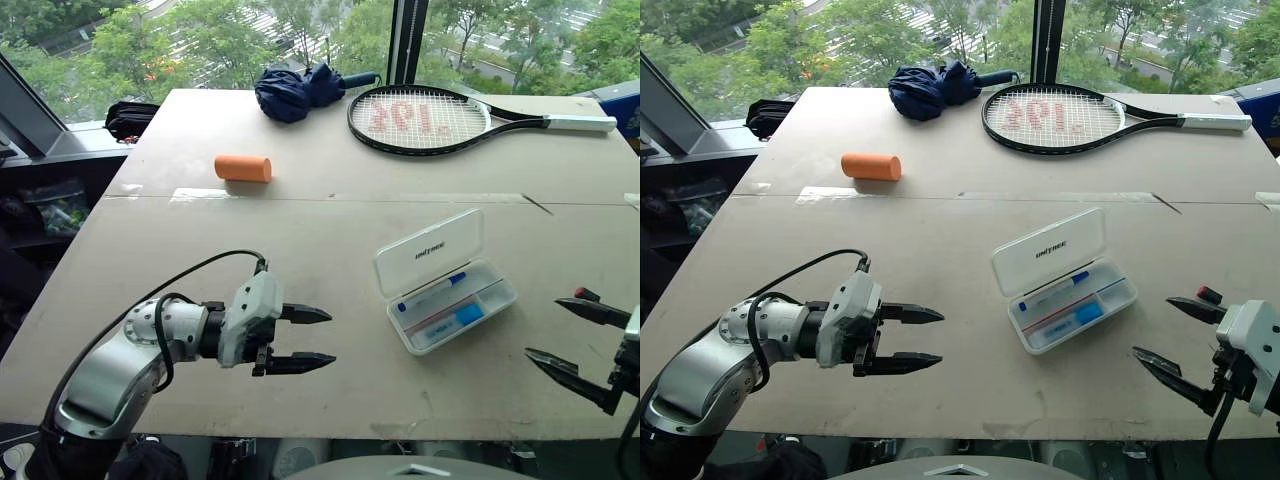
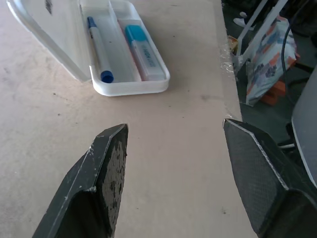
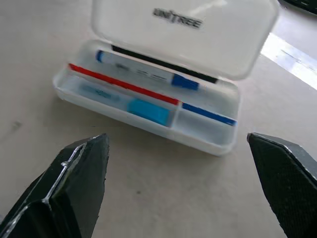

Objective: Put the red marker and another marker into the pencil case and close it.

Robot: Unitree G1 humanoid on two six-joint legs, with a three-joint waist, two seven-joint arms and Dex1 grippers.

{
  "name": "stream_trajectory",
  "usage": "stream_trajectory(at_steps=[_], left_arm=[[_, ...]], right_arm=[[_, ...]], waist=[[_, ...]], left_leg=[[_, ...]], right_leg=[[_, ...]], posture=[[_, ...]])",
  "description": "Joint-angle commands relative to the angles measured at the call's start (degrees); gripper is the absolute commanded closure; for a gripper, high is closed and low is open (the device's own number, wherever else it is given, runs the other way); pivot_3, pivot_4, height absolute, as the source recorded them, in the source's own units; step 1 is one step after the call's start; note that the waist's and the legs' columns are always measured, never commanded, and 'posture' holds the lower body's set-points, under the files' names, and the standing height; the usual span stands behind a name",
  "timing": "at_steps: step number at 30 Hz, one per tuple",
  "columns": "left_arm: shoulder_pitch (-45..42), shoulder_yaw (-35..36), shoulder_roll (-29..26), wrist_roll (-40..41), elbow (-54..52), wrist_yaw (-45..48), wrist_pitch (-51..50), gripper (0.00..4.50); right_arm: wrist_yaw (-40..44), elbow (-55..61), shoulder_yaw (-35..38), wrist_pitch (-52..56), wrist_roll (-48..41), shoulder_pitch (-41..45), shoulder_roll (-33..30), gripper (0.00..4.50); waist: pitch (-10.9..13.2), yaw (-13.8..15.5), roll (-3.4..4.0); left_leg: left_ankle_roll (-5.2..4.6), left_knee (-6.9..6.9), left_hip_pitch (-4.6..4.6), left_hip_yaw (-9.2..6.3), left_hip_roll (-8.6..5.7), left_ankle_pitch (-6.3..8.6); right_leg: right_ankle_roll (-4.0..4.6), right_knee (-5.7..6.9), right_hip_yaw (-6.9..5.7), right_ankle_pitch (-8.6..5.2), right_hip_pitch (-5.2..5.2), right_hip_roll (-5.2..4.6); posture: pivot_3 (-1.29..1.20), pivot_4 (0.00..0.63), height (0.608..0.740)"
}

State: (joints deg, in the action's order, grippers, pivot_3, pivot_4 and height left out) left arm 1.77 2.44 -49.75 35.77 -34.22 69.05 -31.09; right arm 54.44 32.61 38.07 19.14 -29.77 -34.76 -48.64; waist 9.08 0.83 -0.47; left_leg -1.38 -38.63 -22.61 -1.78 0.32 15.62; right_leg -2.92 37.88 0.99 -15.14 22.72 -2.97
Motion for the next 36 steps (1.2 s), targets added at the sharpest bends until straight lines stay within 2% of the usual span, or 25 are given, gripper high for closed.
stream_trajectory(at_steps=[1, 5, 8, 11, 15, 18, 25, 26, 31, 33, 36], left_arm=[[0.2, 2.5, -2.2, 3.6, -4.1, 2.2, 0.5, 1.45], [-2.5, 2.8, -3.0, 7.9, -7.7, -0.1, -2.1, 1.45], [-4.4, 1.8, -2.0, 9.8, -10.2, -2.6, -2.9, 1.45], [-3.4, 2.1, -2.1, 10.3, -11.7, -2.9, -2.1, 1.45], [-1.1, 3.1, -2.3, 10.0, -12.3, -2.6, -0.4, 1.45], [0.4, 3.6, -2.0, 10.1, -12.6, -3.1, 0.6, 1.38], [2.7, 4.4, -2.1, 10.0, -12.2, -4.3, 1.7, 1.38], [2.9, 4.6, -2.1, 10.1, -12.1, -4.4, 1.7, 1.38], [3.9, 5.2, -2.6, 9.6, -11.9, -4.6, 1.8, 1.38], [4.3, 5.5, -2.7, 9.7, -11.9, -4.7, 1.8, 1.38], [4.8, 6.0, -3.0, 9.5, -11.7, -4.3, 2.1, 1.38]], right_arm=[[-0.7, -6.4, 1.3, 5.9, 1.8, 3.7, -4.8, 0.00], [-1.5, -17.9, -4.9, 8.0, 10.8, 9.8, -14.1, 0.00], [0.3, -26.6, -15.6, 11.1, 13.4, 20.3, -19.2, 0.00], [1.9, -33.9, -24.0, 12.4, 15.9, 30.2, -20.4, 0.00], [4.9, -40.6, -31.0, 12.6, 17.9, 39.4, -19.8, 0.00], [7.0, -44.7, -34.7, 12.0, 19.6, 43.5, -19.7, 0.77], [11.8, -44.3, -34.0, 10.1, 18.5, 44.1, -21.2, 4.02], [12.5, -43.0, -33.3, 10.0, 18.0, 43.7, -21.4, 4.37], [18.5, -24.0, -32.9, 7.4, 12.9, 44.1, -21.8, 4.48], [20.1, -19.0, -36.8, 7.0, 13.6, 47.0, -21.7, 4.48], [23.1, -18.8, -43.9, 1.5, 19.0, 52.5, -20.9, 4.48]], waist=[[0.0, 0.0, -0.01], [0.0, 0.0, 0.00], [0.0, -0.4, 0.01], [0.1, -0.9, 0.05], [0.2, -1.2, 0.19], [0.2, -1.2, 0.17], [0.2, -1.4, 0.16], [0.2, -1.3, 0.16], [0.2, -1.7, 0.36], [0.2, -1.8, 0.39], [0.3, -1.5, 0.35]], left_leg=[[0.00, 0.00, 0.00, 0.00, 0.00, 0.00], [-0.01, -0.01, 0.03, 0.11, -0.01, 0.00], [-0.01, 0.00, 0.05, 0.11, 0.01, 0.00], [-0.01, 0.01, 0.11, 0.17, 0.05, 0.00], [-0.01, 0.06, 0.10, 0.13, 0.05, 0.00], [-0.01, 0.06, 0.09, 0.08, 0.05, 0.00], [-0.01, -0.07, 0.12, 0.25, 0.03, 0.00], [-0.01, -0.08, 0.13, 0.27, 0.03, 0.00], [-0.02, -0.06, 0.14, 0.25, 0.10, 0.01], [-0.02, 0.02, 0.19, 0.22, 0.18, 0.01], [-0.01, 0.08, 0.21, 0.14, 0.20, 0.01]], right_leg=[[0.00, 0.00, -0.03, 0.00, 0.00, 0.02], [0.01, 0.00, -0.04, 0.00, 0.00, 0.05], [-0.15, 0.01, -0.01, 0.09, 0.00, 0.15], [-0.17, 0.02, 0.07, 0.10, 0.00, 0.22], [-0.18, 0.04, 0.06, 0.10, 0.03, 0.23], [-0.18, 0.04, 0.02, 0.11, 0.02, 0.23], [-0.19, 0.02, 0.17, 0.12, -0.02, 0.18], [-0.19, 0.03, 0.20, 0.12, -0.03, 0.18], [-0.20, 0.11, 0.17, 0.12, 0.03, 0.24], [-0.20, 0.11, 0.15, 0.12, 0.03, 0.31], [-0.19, 0.09, 0.05, 0.12, 0.04, 0.33]], posture=[[0.00, 0.150, 0.730], [0.00, 0.150, 0.730], [0.00, 0.150, 0.730], [0.00, 0.150, 0.730], [0.00, 0.150, 0.730], [0.00, 0.150, 0.730], [0.00, 0.150, 0.730], [0.00, 0.150, 0.730], [0.00, 0.150, 0.730], [0.00, 0.150, 0.730], [0.00, 0.150, 0.730]])
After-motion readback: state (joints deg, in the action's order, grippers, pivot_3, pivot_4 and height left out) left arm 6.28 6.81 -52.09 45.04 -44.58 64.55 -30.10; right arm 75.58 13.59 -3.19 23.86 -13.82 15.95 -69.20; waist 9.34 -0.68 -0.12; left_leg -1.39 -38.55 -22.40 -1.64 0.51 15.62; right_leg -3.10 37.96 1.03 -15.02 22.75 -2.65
